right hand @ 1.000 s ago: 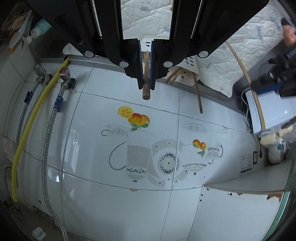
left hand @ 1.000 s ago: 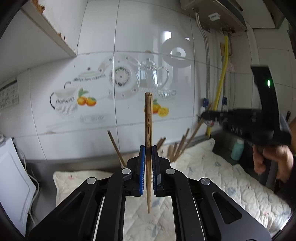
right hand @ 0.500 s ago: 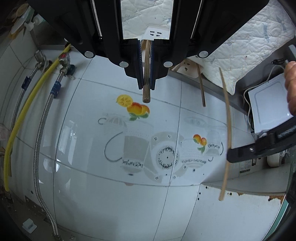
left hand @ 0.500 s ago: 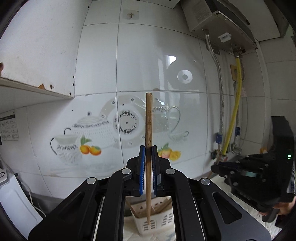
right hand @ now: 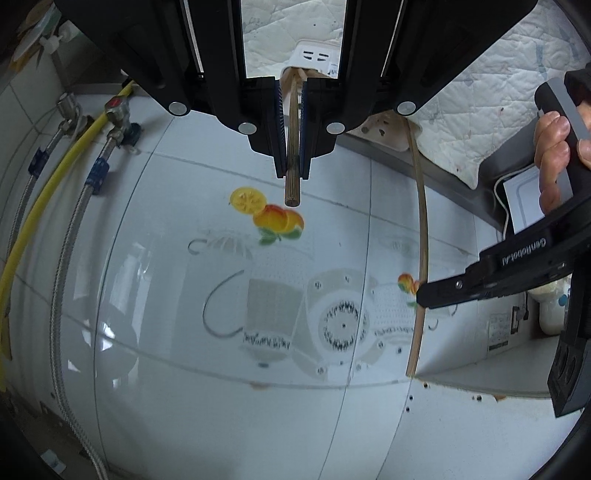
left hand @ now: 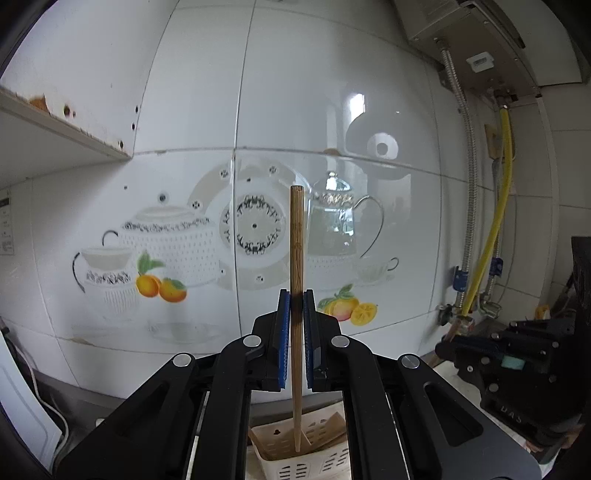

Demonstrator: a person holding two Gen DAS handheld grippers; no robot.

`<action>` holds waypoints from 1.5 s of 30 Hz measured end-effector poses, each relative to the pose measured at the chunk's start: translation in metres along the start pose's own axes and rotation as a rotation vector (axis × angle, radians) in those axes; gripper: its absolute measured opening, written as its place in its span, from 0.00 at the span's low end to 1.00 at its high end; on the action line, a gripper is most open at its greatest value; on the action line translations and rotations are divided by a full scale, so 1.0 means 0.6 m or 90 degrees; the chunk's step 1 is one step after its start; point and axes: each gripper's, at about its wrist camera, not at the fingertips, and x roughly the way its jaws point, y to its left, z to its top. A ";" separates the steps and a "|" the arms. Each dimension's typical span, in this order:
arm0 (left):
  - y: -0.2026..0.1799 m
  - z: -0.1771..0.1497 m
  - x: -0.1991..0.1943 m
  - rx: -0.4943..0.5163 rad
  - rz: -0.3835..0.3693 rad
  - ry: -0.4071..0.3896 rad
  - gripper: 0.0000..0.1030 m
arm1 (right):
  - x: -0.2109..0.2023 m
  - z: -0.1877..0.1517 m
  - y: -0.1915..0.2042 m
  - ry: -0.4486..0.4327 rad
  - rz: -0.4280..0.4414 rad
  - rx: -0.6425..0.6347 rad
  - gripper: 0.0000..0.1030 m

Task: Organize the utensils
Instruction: 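Open the right tool to drop its chopstick in while the left tool releases its own, then move both tools back down and grasp the last two chopsticks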

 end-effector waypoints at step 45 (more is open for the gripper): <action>0.000 -0.140 -0.140 -0.038 -0.018 0.102 0.37 | -0.158 -0.211 0.052 0.090 0.029 0.065 0.39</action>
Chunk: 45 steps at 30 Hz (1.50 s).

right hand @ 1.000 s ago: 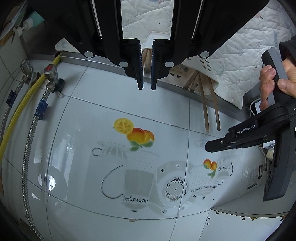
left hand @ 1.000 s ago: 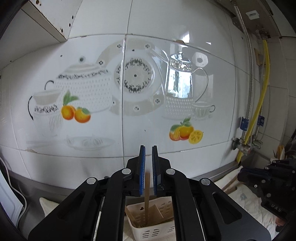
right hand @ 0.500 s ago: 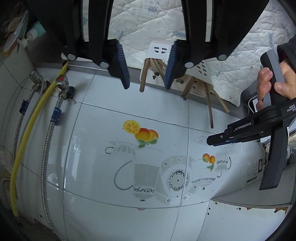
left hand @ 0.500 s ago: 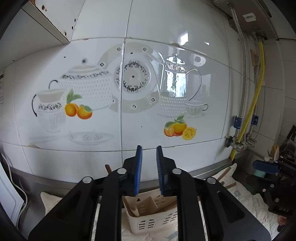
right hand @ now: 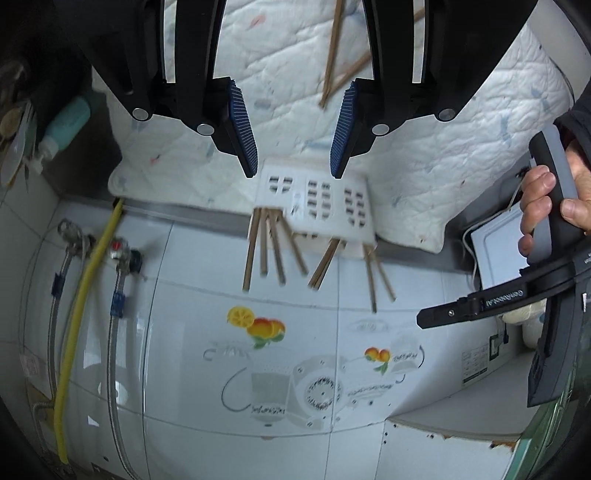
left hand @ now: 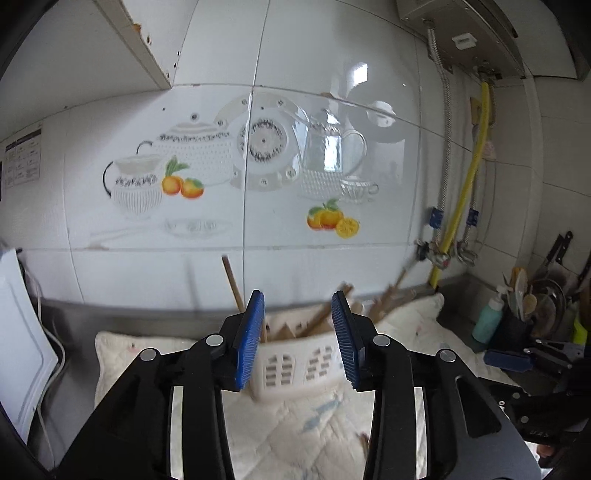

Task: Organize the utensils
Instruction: 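Move both tools back down and grasp the last two chopsticks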

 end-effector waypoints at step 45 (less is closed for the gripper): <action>-0.101 -0.364 -0.108 -0.006 -0.050 0.248 0.53 | -0.008 -0.310 0.062 0.156 0.000 0.132 0.06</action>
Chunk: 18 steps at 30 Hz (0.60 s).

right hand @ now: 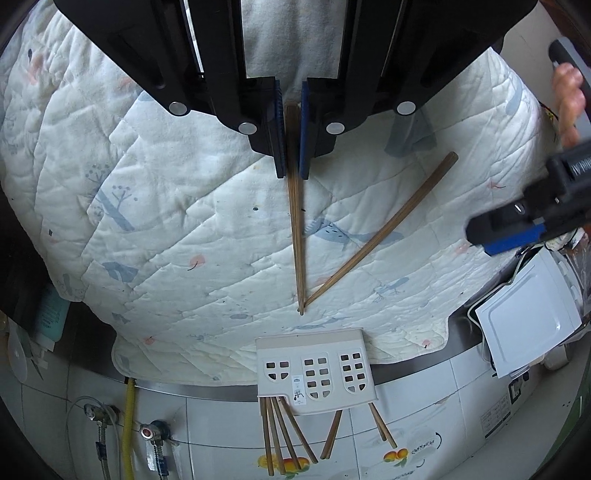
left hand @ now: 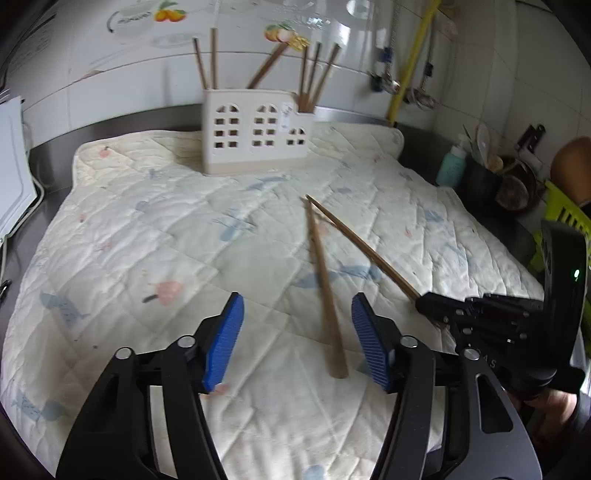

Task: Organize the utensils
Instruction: 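Move both tools back down and grasp the last two chopsticks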

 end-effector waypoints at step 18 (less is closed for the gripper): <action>-0.020 -0.009 0.085 -0.006 -0.043 0.070 0.18 | -0.094 0.045 -0.007 -0.094 -0.001 -0.005 0.06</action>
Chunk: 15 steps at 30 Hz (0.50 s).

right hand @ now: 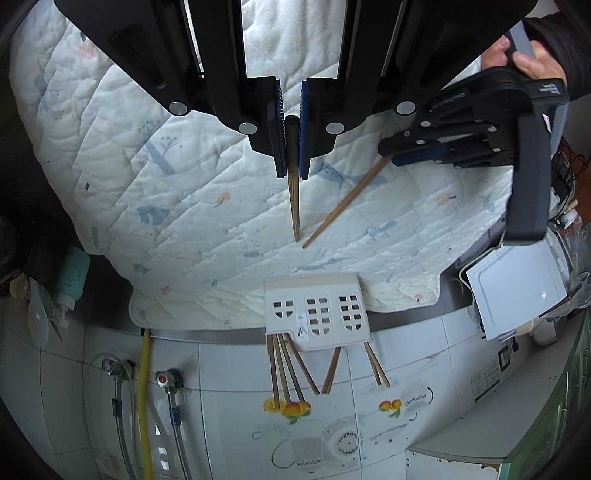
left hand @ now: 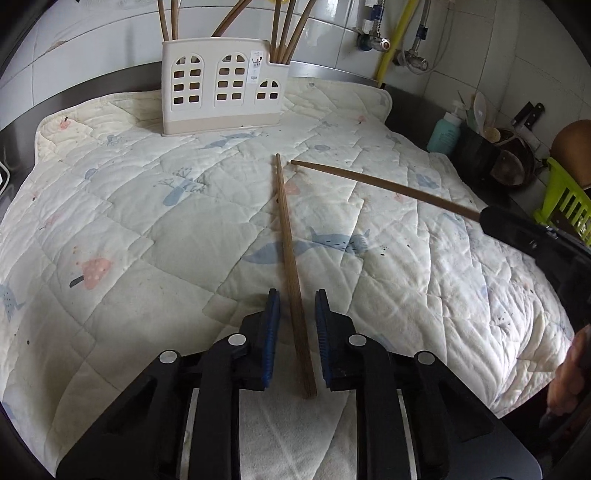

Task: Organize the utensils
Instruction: 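Move both tools back down and grasp the last two chopsticks, then lift both held chopsticks up over the white holder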

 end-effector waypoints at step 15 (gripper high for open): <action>0.010 0.017 -0.039 -0.019 0.036 -0.049 0.05 | -0.041 0.050 0.000 -0.044 0.016 -0.004 0.06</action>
